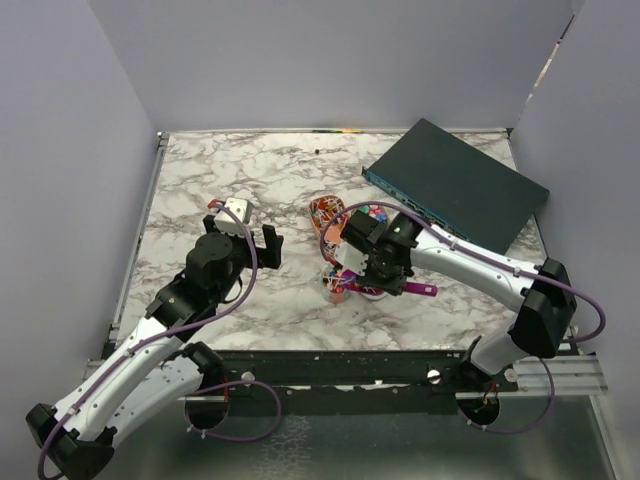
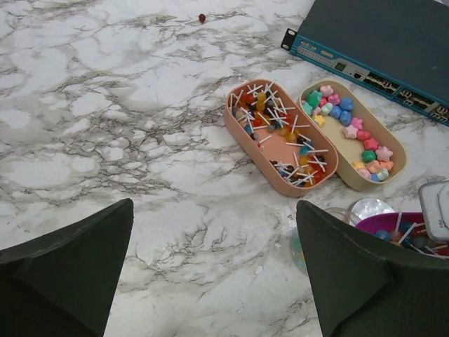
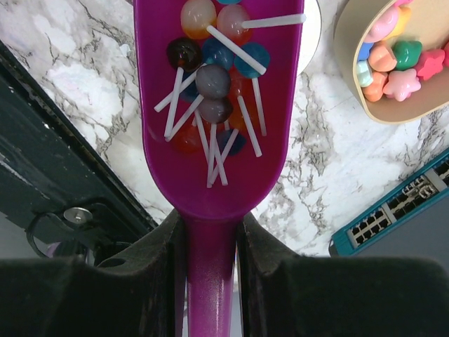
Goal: Pack the candies
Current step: Place the fake candies in the packing bottle.
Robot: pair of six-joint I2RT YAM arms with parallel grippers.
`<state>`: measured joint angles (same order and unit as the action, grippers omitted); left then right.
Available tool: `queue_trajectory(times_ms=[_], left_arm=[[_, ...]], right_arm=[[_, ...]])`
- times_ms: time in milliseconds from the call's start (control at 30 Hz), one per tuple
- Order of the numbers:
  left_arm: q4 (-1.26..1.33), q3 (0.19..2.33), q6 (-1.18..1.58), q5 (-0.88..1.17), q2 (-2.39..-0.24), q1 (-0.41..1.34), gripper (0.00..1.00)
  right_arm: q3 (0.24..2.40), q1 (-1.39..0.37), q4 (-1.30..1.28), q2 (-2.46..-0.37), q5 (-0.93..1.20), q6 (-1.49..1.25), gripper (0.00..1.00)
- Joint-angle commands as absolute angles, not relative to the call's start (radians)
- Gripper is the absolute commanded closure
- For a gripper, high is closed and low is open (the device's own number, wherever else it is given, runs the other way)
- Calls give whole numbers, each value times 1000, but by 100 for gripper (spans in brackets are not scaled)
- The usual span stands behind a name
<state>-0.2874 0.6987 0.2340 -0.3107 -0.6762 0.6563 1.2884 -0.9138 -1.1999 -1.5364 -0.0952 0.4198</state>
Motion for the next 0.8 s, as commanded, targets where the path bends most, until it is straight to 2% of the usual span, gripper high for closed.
queue_trajectory(times_ms=[0, 767], left_arm=[[-305, 702, 216, -297, -663, 653, 1], [-309, 701, 202, -305, -626, 653, 1]], right_arm=[[1342, -937, -1274, -1569, -151, 398, 99], [1470, -997, -1396, -1691, -273, 350, 99]])
